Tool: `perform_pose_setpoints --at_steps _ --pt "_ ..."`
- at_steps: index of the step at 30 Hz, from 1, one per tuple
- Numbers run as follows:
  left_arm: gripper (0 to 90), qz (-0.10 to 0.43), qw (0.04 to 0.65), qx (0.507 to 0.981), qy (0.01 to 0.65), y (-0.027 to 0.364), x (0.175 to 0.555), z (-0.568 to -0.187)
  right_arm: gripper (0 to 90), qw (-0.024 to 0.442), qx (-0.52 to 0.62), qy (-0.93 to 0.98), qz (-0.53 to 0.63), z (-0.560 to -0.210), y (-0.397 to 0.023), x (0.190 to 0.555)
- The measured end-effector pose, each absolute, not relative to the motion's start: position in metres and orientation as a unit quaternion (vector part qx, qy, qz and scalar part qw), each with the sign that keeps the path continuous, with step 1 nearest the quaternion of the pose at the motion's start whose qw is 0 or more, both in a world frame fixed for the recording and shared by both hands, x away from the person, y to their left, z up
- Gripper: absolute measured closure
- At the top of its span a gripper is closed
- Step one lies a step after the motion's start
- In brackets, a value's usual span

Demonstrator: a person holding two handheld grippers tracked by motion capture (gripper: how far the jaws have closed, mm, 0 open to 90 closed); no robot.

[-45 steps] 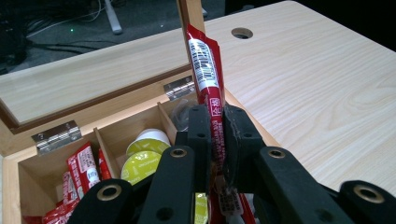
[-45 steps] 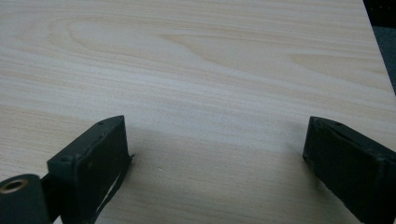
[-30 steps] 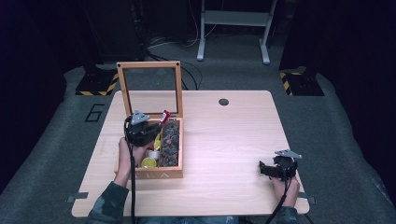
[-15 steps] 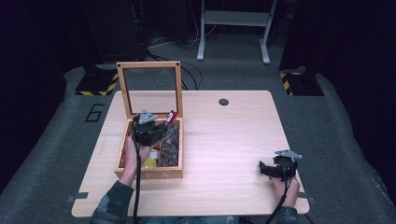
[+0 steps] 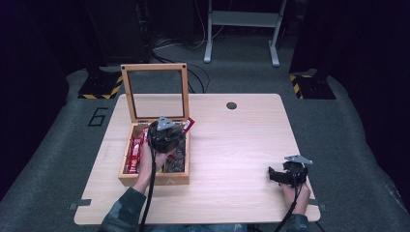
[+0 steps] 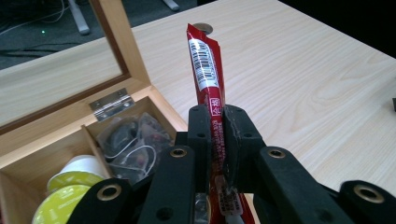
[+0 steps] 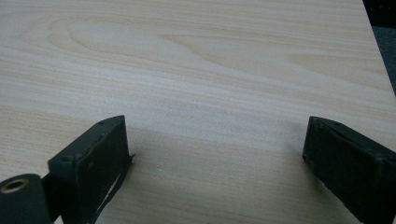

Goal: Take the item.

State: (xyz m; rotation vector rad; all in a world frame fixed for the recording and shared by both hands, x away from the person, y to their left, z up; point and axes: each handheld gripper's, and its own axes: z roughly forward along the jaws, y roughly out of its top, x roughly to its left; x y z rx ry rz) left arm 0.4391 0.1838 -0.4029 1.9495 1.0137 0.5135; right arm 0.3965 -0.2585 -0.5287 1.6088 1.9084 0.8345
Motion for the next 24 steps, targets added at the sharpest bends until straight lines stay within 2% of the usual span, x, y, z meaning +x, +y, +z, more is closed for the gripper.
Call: perform_pose_setpoints --at_steps 24 --pt "81.2 0.181 0.427 0.797 0.387 0.143 0.442 -0.415 6.7 0.253 0.592 0.702 0.307 -0.529 -0.259 0.396"
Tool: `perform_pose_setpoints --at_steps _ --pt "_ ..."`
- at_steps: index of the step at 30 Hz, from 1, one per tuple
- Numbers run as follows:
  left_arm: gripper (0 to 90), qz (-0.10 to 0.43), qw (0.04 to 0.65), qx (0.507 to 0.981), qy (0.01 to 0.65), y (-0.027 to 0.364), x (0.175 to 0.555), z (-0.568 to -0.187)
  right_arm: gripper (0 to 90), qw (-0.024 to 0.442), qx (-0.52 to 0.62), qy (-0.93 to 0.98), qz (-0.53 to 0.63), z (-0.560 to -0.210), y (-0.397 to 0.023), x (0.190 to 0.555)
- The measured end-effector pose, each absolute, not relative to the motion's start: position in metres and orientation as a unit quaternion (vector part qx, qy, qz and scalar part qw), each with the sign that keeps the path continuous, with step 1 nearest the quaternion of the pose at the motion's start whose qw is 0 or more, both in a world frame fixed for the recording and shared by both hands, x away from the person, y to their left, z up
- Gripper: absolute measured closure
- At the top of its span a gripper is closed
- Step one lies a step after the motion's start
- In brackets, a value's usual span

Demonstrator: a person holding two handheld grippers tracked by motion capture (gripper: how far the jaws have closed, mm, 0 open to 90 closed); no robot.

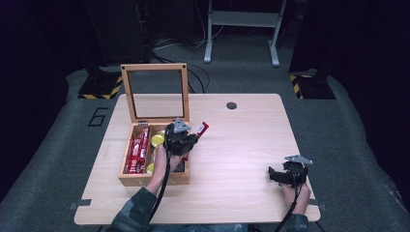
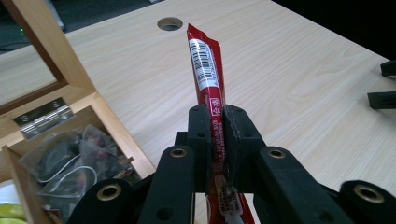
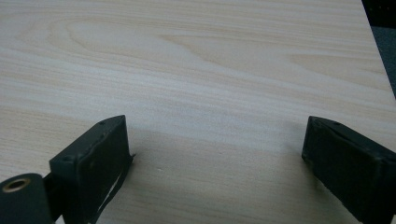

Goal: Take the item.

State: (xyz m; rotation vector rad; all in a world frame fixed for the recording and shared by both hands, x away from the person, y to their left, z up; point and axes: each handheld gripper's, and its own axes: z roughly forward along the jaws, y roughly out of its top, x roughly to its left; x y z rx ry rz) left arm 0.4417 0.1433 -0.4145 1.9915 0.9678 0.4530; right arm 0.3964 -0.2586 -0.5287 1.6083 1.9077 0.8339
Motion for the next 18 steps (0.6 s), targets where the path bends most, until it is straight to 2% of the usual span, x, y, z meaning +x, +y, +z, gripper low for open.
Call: perform_pose_setpoints --at_steps 18 --pt "81.1 0.160 0.427 0.801 0.387 0.114 0.441 -0.428 7.1 0.253 0.592 0.701 0.307 -0.529 -0.259 0.396"
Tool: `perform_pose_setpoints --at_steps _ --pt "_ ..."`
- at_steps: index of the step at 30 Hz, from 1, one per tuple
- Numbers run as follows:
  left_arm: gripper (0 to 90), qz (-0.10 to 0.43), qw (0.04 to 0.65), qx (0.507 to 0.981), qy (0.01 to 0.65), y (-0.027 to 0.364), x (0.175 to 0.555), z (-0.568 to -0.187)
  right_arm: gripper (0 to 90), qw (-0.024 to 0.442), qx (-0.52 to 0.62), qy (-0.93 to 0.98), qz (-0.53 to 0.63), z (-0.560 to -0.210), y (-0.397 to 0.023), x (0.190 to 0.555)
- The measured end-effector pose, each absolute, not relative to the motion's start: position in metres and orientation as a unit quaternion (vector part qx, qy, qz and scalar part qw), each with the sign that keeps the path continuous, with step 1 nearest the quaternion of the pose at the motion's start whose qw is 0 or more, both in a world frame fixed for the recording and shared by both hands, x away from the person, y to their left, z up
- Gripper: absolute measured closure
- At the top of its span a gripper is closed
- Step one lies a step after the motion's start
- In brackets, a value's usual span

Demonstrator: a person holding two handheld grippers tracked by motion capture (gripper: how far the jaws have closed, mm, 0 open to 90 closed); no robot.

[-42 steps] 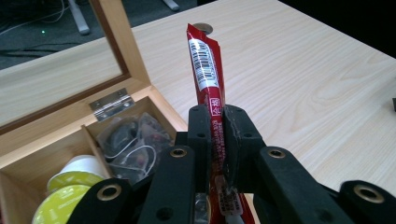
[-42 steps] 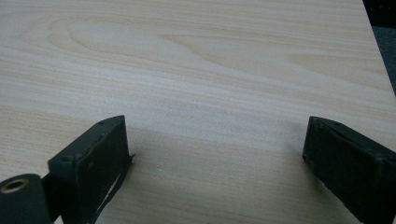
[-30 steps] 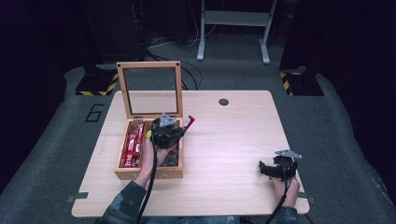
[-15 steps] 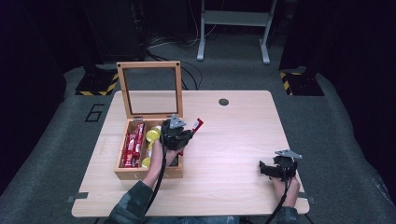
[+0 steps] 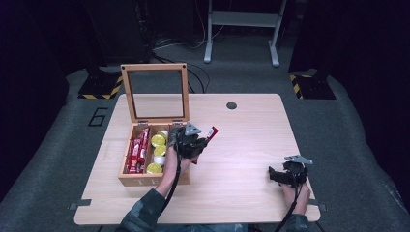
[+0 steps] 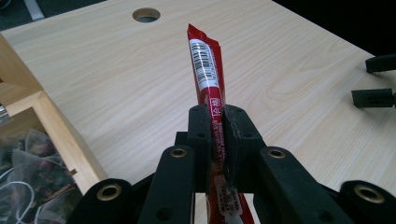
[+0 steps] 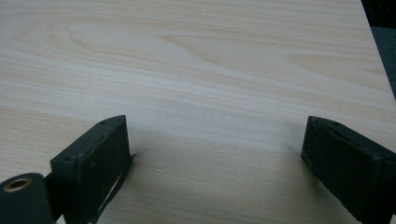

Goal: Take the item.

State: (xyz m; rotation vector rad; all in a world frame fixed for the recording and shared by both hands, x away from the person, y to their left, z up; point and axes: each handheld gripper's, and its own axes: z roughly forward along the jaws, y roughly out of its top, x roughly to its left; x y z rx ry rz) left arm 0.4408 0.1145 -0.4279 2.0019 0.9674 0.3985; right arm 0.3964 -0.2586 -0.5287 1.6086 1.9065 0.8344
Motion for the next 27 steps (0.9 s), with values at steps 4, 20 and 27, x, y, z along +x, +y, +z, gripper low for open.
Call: perform_pose_setpoints --at_steps 4,20,27 --pt "81.1 0.152 0.434 0.795 0.396 0.109 0.440 -0.431 7.1 0.253 0.592 0.701 0.307 -0.529 -0.259 0.396" --pt "81.1 0.134 0.431 0.794 0.408 0.087 0.436 -0.441 7.3 0.253 0.591 0.701 0.308 -0.529 -0.259 0.396" --pt "81.0 0.131 0.426 0.797 0.407 0.076 0.431 -0.446 7.6 0.253 0.592 0.700 0.309 -0.529 -0.258 0.396"
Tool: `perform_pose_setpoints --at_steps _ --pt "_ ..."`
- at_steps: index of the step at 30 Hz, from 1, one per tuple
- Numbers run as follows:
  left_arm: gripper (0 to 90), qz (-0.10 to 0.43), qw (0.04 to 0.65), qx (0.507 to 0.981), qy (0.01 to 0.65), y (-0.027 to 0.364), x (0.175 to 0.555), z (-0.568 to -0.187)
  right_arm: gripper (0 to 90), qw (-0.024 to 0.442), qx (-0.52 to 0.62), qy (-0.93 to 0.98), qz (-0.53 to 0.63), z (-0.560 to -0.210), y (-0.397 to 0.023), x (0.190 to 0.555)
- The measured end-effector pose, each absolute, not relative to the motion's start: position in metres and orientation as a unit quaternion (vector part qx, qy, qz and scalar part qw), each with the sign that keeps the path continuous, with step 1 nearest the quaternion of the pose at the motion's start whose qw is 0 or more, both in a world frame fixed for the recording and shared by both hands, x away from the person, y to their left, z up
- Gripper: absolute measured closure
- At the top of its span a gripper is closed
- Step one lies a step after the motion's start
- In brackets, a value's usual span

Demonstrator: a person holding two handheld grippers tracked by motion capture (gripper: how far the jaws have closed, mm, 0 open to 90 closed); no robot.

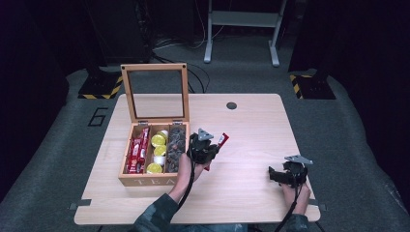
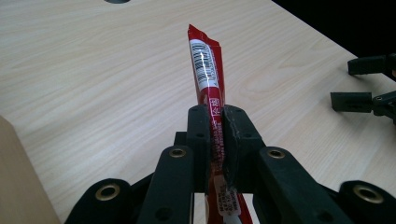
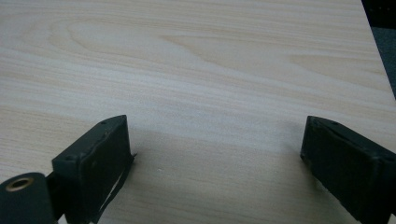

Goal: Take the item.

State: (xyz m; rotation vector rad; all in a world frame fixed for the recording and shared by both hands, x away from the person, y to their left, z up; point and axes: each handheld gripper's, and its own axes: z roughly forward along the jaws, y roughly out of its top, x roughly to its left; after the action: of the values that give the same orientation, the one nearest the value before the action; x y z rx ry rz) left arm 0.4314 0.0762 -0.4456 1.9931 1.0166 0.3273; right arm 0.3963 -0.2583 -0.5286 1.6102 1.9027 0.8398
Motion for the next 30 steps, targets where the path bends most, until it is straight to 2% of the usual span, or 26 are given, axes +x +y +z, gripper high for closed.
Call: perform_pose_setpoints --at_steps 15,30 --pt "81.0 0.129 0.395 0.821 0.392 0.052 0.421 -0.468 7.7 0.253 0.592 0.700 0.309 -0.529 -0.258 0.396" --pt "80.8 0.130 0.361 0.825 0.415 0.044 0.432 -0.498 7.9 0.253 0.591 0.702 0.308 -0.529 -0.258 0.396"
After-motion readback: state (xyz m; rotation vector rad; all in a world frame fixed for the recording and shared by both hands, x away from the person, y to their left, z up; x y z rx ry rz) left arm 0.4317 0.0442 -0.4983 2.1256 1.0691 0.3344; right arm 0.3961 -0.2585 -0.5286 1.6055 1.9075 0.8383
